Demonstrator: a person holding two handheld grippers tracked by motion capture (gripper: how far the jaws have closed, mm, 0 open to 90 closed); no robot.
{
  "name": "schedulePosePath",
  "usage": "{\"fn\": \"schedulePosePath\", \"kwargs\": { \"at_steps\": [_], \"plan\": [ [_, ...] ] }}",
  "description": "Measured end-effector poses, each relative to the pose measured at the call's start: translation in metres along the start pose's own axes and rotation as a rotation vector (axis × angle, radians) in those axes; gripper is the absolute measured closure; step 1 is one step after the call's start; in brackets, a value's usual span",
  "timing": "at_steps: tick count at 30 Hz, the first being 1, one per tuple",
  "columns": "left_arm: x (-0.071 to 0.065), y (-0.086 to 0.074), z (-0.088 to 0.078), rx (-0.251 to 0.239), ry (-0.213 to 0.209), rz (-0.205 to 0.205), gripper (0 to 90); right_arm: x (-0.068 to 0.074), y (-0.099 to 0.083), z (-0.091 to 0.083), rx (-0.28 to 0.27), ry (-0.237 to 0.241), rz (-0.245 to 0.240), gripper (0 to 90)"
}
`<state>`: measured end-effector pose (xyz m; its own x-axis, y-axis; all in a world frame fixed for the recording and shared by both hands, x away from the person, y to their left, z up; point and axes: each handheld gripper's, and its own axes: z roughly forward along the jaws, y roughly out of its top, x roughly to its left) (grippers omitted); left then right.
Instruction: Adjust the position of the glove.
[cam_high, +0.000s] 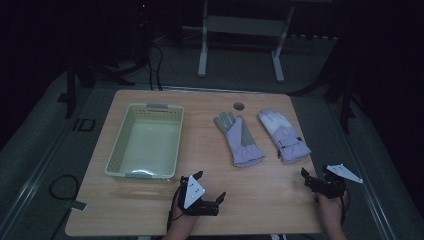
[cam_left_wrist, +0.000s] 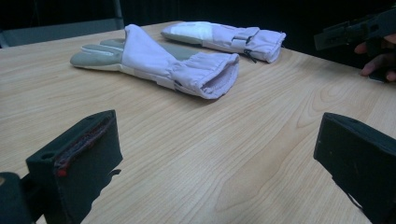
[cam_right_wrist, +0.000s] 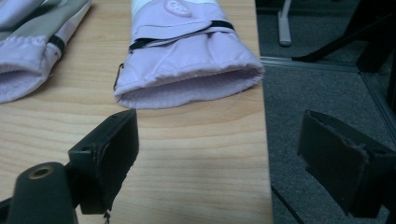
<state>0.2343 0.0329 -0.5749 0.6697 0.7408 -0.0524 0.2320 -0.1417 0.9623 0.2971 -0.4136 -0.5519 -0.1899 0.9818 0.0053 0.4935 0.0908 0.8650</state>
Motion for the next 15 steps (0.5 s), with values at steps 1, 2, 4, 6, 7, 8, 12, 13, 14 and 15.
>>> {"fn": "schedulePosePath", "kwargs": {
  "at_steps": [1,2,4,6,7,8,12,13,14,15],
  "plan": [
    [0.0003,0.0,0.0001,0.0,0.0,-0.002,1.0,-0.001,-0.0001,-0.0001,0.0,-0.003,0.007,12.8],
    [0.0006,0.0,0.0,0.0,-0.001,-0.006,1.0,-0.0017,0.0,0.0006,0.01,-0.013,0.017,13.0],
    [0.0009,0.0,0.0001,-0.001,-0.001,-0.008,1.0,-0.0014,0.0001,0.0013,0.018,-0.019,0.017,13.1],
    [0.0,0.0,0.0001,-0.001,-0.001,0.0,1.0,0.0001,0.0003,0.002,0.026,-0.029,0.009,13.2],
    [-0.0006,0.0,0.0002,0.0,0.001,0.005,1.0,0.0008,0.0002,0.0023,0.029,-0.033,0.001,13.2],
    [-0.0011,0.0,0.0003,-0.001,0.0,0.008,1.0,0.0019,0.0001,0.0029,0.035,-0.036,-0.007,13.2],
    [-0.0009,0.0001,0.0003,-0.001,-0.005,0.007,1.0,0.0031,0.0002,0.0027,0.04,-0.026,-0.012,13.2],
    [-0.0009,0.0001,0.0003,-0.001,-0.007,0.008,1.0,0.0028,0.0008,0.0025,0.04,-0.018,-0.007,13.2],
    [-0.001,0.0001,0.0004,-0.002,-0.007,0.008,0.9,0.0021,0.0015,0.0025,0.042,-0.015,-0.001,13.1],
    [-0.0011,0.0001,0.0004,-0.001,-0.007,0.009,0.9,0.0017,0.0026,0.0024,0.053,-0.012,0.012,13.0]
  ]
}}
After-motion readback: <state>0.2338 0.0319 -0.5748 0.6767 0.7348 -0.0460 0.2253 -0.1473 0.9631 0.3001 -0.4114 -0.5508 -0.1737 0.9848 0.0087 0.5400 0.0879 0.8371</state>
